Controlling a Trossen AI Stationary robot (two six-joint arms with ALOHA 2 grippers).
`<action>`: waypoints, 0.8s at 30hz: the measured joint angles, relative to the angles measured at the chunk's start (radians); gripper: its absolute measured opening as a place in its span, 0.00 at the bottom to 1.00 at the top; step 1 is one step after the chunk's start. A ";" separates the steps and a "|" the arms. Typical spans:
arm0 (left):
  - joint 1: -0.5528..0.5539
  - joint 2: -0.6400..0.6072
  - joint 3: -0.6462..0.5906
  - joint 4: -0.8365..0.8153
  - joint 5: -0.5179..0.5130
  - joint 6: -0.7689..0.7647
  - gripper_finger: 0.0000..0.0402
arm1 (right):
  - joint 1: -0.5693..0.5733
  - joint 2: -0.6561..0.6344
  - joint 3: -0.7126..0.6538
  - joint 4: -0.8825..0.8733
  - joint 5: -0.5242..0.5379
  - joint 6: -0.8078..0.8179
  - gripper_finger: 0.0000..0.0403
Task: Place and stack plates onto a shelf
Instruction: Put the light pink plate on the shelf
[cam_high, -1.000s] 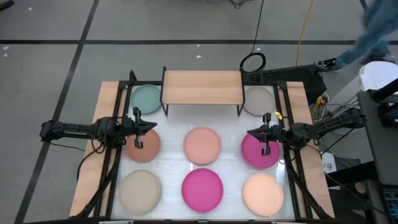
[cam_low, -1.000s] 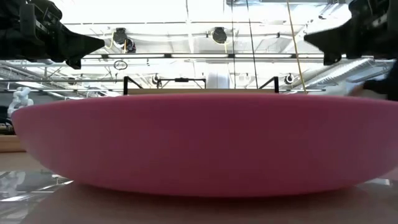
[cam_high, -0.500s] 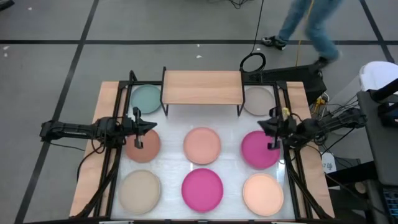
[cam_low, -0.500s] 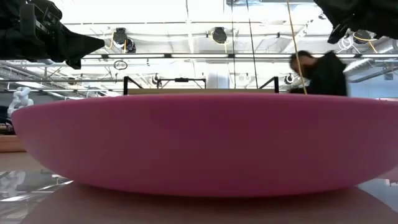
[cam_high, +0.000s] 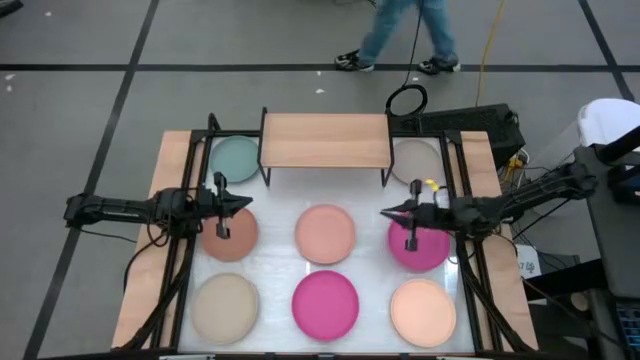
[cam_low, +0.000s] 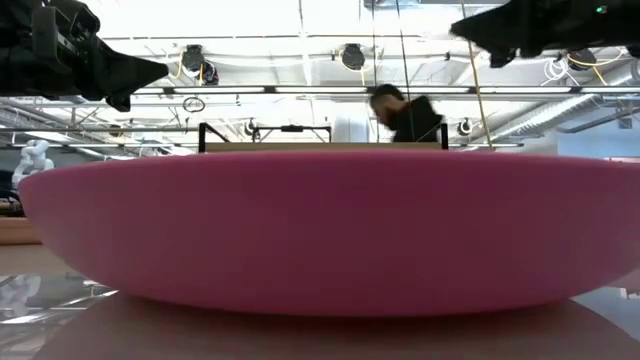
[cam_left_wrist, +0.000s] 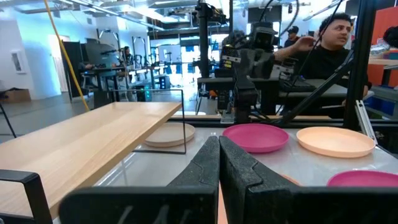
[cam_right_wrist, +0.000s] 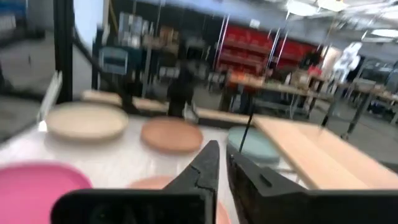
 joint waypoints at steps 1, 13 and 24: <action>0.000 0.000 0.000 0.000 0.000 0.000 0.00 | 0.000 0.037 0.024 -0.008 0.000 -0.008 0.08; 0.000 0.000 0.000 0.000 0.000 0.000 0.00 | -0.001 0.339 0.266 -0.238 0.000 0.019 0.30; 0.000 0.000 0.000 0.000 0.000 0.000 0.00 | -0.068 0.472 0.330 -0.387 0.000 0.063 0.30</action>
